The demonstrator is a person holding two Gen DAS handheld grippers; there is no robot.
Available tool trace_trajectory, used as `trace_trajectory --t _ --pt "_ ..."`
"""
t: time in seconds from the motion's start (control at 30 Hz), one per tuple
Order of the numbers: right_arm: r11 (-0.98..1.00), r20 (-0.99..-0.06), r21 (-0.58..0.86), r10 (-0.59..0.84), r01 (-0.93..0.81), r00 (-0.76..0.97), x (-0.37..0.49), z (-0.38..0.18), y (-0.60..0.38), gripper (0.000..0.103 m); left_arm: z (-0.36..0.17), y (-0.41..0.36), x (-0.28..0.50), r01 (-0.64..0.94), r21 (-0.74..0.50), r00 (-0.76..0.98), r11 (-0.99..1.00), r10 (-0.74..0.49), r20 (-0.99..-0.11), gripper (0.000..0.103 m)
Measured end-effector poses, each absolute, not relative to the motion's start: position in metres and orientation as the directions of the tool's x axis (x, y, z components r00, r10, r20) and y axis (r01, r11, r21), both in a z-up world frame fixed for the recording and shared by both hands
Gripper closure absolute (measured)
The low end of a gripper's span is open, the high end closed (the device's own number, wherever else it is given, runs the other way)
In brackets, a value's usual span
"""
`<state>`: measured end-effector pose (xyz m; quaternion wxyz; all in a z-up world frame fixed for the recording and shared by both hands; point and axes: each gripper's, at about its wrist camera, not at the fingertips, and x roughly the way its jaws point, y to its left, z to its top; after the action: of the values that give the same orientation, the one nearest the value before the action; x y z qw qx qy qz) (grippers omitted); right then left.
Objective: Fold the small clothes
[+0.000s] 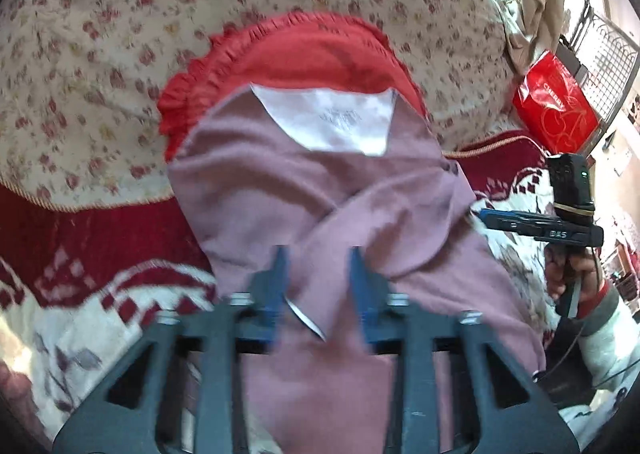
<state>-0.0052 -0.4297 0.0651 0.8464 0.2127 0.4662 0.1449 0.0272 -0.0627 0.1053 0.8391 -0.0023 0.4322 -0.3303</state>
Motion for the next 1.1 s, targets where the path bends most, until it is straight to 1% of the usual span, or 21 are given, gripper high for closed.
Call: trace_trajectory --t 0.07,0.1,0.23,0.33,0.37,0.4,0.43,0.47,0.5,0.57,0.63,0.73,0.77,0.8,0.83,0.87,0.9,1.0,1.03,1.07,1.1 --pt "0.847 -0.729 0.531 0.464 -0.013 0.504 -0.003 0.053 -0.422 0.064 0.101 -0.063 0.023 0.536 -0.318 0.407 0.782 -0.570 -0.714 0.042" --pt "0.825 -0.717 0.565 0.491 0.000 0.495 0.000 0.047 -0.420 0.064 0.098 -0.062 0.021 0.514 -0.339 0.406 0.788 -0.572 -0.713 0.039" --pt "0.742 -0.671 0.666 0.553 0.076 0.494 0.012 0.031 -0.407 0.064 0.079 -0.063 0.020 0.421 -0.422 0.400 0.803 -0.582 -0.708 0.039" --pt "0.666 -0.638 0.733 0.601 0.141 0.482 0.023 0.014 -0.397 0.063 0.064 -0.074 0.022 0.406 -0.465 0.379 0.787 -0.608 -0.698 0.039" --pt "0.645 -0.627 0.749 0.617 0.151 0.475 0.026 0.008 -0.395 0.067 0.060 -0.079 0.022 0.418 -0.471 0.369 0.777 -0.619 -0.694 0.041" --pt "0.625 -0.605 0.767 0.632 0.144 0.483 0.026 0.004 -0.394 0.089 0.056 -0.084 0.022 0.421 -0.474 0.362 0.774 -0.622 -0.694 0.063" --pt "0.622 -0.598 0.771 0.633 0.136 0.491 0.025 0.006 -0.394 0.103 0.055 -0.084 0.022 0.416 -0.486 0.351 0.768 -0.629 -0.694 0.080" --pt "0.628 -0.586 0.770 0.624 0.114 0.517 0.021 0.014 -0.395 0.103 0.053 -0.084 0.023 0.411 -0.525 0.319 0.745 -0.657 -0.683 0.098" --pt "0.637 -0.568 0.767 0.621 0.074 0.541 0.017 0.027 -0.396 0.103 0.057 -0.080 0.021 0.412 -0.574 0.294 0.708 -0.699 -0.652 0.098" --pt "0.669 -0.537 0.743 0.618 -0.024 0.574 0.010 0.062 -0.400 0.103 0.072 -0.073 0.015 0.447 -0.590 0.294 0.672 -0.734 -0.613 0.098" --pt "0.705 -0.535 0.703 0.611 -0.094 0.583 0.012 0.091 -0.401 0.103 0.090 -0.063 0.011 0.471 -0.601 0.308 0.646 -0.759 -0.574 0.098" --pt "0.735 -0.582 0.659 0.632 -0.158 0.513 0.015 0.108 -0.394 0.102 0.105 -0.056 0.008 0.488 -0.585 0.331 0.648 -0.758 -0.563 0.098" --pt "0.759 -0.623 0.637 0.610 -0.136 0.491 0.012 0.104 -0.389 0.101 0.107 -0.057 0.008 0.495 -0.575 0.337 0.651 -0.754 -0.564 0.098" --pt "0.771 -0.644 0.627 0.592 -0.110 0.485 0.009 0.099 -0.389 0.093 0.105 -0.058 0.009 0.492 -0.569 0.340 0.659 -0.747 -0.571 0.098" --pt "0.782 -0.668 0.620 0.569 -0.064 0.480 0.006 0.089 -0.386 0.071 0.102 -0.059 0.010 0.484 -0.564 0.342 0.669 -0.738 -0.581 0.098" --pt "0.793 -0.696 0.609 0.537 -0.004 0.477 0.003 0.075 -0.386 0.059 0.098 -0.061 0.011 0.473 -0.563 0.343 0.677 -0.730 -0.590 0.098" --pt "0.792 -0.710 0.608 0.515 0.050 0.480 0.000 0.062 -0.384 0.050 0.093 -0.063 0.011 0.461 -0.564 0.343 0.685 -0.724 -0.598 0.098" --pt "0.734 -0.702 0.661 0.531 0.156 0.474 0.010 0.025 -0.383 0.051 0.084 -0.065 0.006 0.448 -0.562 0.336 0.695 -0.713 -0.615 0.098" --pt "0.723 -0.703 0.666 0.529 0.180 0.476 0.016 0.016 -0.380 0.052 0.083 -0.064 0.003 0.443 -0.555 0.341 0.704 -0.705 -0.623 0.098" --pt "0.707 -0.696 0.678 0.532 0.200 0.481 0.020 0.009 -0.380 0.058 0.083 -0.063 0.001 0.437 -0.539 0.353 0.720 -0.688 -0.634 0.098" --pt "0.682 -0.675 0.702 0.542 0.208 0.500 0.022 0.008 -0.382 0.082 0.084 -0.063 -0.001 0.436 -0.523 0.364 0.732 -0.675 -0.642 0.096"
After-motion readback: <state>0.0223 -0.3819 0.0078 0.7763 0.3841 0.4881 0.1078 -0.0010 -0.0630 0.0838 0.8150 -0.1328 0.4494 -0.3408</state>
